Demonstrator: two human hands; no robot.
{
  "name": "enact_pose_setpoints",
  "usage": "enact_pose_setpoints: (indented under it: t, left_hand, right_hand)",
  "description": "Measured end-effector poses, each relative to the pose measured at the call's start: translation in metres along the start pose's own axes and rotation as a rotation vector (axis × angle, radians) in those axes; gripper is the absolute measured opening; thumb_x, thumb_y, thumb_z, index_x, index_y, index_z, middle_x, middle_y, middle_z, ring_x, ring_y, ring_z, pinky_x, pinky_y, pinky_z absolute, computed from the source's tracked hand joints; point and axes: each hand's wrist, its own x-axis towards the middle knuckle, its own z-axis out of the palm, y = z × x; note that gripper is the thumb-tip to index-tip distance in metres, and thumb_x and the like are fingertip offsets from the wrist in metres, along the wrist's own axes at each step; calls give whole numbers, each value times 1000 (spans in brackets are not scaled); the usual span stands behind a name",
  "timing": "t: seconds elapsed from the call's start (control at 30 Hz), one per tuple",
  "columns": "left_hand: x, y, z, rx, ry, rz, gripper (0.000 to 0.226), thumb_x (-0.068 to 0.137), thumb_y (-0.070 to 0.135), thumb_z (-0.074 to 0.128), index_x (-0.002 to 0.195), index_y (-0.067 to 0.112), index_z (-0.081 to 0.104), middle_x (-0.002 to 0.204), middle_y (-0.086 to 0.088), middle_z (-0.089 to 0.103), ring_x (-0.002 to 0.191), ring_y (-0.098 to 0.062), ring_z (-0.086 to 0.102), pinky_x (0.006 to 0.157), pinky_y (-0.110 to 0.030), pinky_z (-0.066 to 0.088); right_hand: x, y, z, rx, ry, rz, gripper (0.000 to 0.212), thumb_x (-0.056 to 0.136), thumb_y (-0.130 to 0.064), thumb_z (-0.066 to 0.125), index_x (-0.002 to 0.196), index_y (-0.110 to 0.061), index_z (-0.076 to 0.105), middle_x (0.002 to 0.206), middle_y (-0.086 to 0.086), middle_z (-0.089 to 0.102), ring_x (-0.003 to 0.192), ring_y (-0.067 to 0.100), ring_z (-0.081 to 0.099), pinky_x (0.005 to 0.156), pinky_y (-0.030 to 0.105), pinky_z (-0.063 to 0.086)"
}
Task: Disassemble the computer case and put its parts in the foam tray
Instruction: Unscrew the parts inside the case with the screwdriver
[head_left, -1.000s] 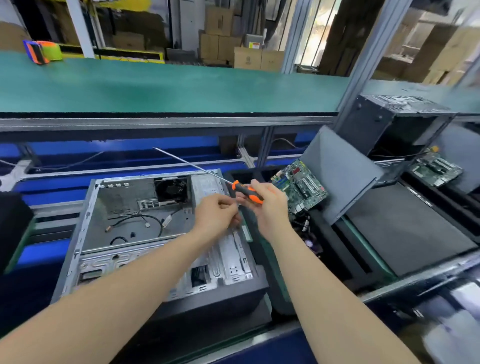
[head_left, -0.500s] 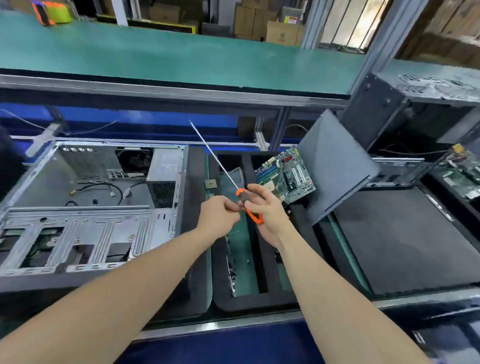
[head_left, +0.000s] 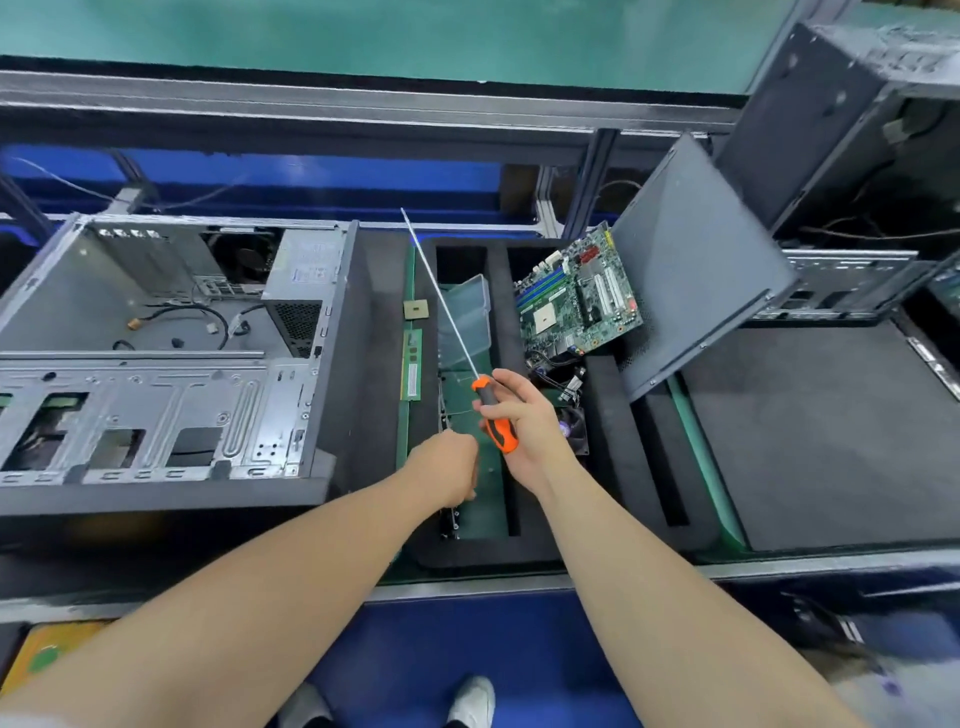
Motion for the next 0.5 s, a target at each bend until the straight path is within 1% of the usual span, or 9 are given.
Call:
enact_pose_setpoints:
  t: [0.07,0.13,0.2,0.23,0.27,0.33,0.4,0.47,0.5]
  left_hand:
    - [2,0,4,29,6,-20,16,88,26,80,102,20,78,107,-2,74,107,-22,67,88,-40,59]
    - [3,0,5,48,-4,-40,24,85,32,83,107,22,78,108,0,73,105,-22,68,87,-39,60]
    - [4,1,3,10,15,-54,26,88,33,79,113,23,77,112,-1,71,103,-23,68,86,-38,59]
    - [4,1,0,-10,56,-59,23,93,30,73,115,23,75,115,-2,69,103,-24,67,86,-38,58]
    - [4,3,-4,-14,126,-63,22,96,24,67,117,20,72,118,-4,67,104,-26,66,85,-38,57]
    - [3,5,-21,-2,357,-60,23,97,13,58,120,12,60,120,-8,58,104,-27,60,81,-36,52]
    - [-1,5,-44,27,591,-37,26,94,6,56,118,12,49,120,-7,48,95,-24,50,77,-34,48]
    - [-9,3,-70,-67,782,23,48,84,-4,58,125,16,45,122,-8,42,91,-26,47,74,-38,50]
    - [-13,0,-83,-111,845,43,64,79,-9,59,133,22,44,128,-9,40,97,-31,47,77,-41,52]
  right_hand:
    - [0,-1,-4,-3,-6,-1,49,81,27,59,112,-9,71,117,17,73,84,28,76,64,32,57]
    - [0,-2,-6,4,-14,-4,49,81,27,59,112,-9,70,115,16,73,83,28,75,64,32,57]
    - [-2,-4,-8,4,-14,-9,48,80,26,57,113,-8,70,113,16,73,86,29,75,65,32,58]
    - [-2,-4,-8,-6,-10,-14,48,81,25,57,113,-7,69,112,15,74,88,30,76,65,33,58]
    - [-3,-6,-8,-22,-4,-21,46,82,24,57,113,-7,69,111,13,75,90,30,77,64,32,58]
    - [-6,-11,-4,-61,12,-46,40,85,20,57,111,-7,69,109,11,76,89,29,77,61,31,57]
    - [-8,-18,5,-91,32,-76,34,86,18,58,107,-7,69,106,10,77,83,27,76,56,30,55]
    - [-11,-28,17,-108,29,-104,31,87,16,58,104,-7,70,100,9,78,76,24,73,53,29,53]
    - [-12,-34,24,-112,18,-118,30,87,16,58,103,-6,70,99,9,78,74,24,72,52,28,53]
